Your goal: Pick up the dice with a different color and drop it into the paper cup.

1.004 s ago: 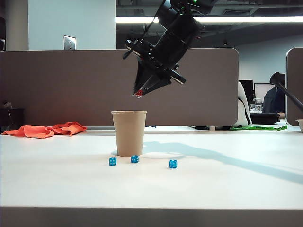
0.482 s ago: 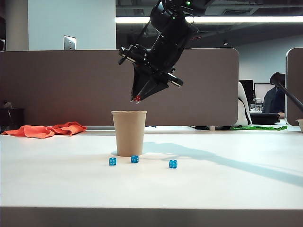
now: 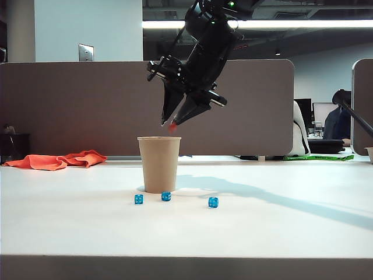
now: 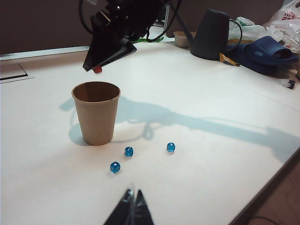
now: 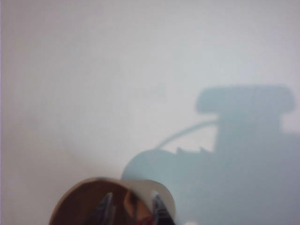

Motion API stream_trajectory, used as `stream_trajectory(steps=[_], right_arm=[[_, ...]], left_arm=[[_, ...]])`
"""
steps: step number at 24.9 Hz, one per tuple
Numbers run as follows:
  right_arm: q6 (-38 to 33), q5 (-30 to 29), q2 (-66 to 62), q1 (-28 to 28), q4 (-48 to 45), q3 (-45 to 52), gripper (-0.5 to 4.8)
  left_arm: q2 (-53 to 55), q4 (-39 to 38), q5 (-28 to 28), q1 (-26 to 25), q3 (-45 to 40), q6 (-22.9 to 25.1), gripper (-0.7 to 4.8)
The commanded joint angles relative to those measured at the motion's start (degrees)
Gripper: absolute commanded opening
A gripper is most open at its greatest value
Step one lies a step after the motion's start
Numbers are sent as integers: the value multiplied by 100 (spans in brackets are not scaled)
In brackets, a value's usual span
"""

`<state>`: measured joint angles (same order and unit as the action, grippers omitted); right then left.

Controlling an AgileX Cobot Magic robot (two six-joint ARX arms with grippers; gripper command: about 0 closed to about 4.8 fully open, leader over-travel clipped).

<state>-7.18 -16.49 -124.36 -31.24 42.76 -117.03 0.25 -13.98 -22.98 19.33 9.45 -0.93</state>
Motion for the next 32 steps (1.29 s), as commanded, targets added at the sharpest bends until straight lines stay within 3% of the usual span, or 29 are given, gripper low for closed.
stream_trajectory(steps=[1,11,13,15,19,22,24,27,32], right_arm=[[-7,9,31,-9,-144,-26,118],[-9,-39,33,-11,-234,-28,110],[-7,-39,33,-11,-221,-28,73],[42,-131,39,-9,-122,-42,-5],[116,-184,76,-9,-122,-52,-6],[254,37,210,-11,-173,-52,-6],[525,717,498,-9,-229,-52,-6],[752,1237,872,-9,-205,-50,-6],[793,1554,1322,-7,-153,-44,-6]], left_arm=[[4,87,-35,2,7,22,-6],[4,85,-20,2,7,24,-6],[4,83,-17,2,7,24,-6],[4,83,-17,0,7,24,-6],[4,81,-20,0,7,24,-6],[4,81,-17,0,7,24,-6],[4,79,-17,2,7,24,-6],[4,79,122,0,7,7,-6],[4,81,542,0,7,-127,-6]])
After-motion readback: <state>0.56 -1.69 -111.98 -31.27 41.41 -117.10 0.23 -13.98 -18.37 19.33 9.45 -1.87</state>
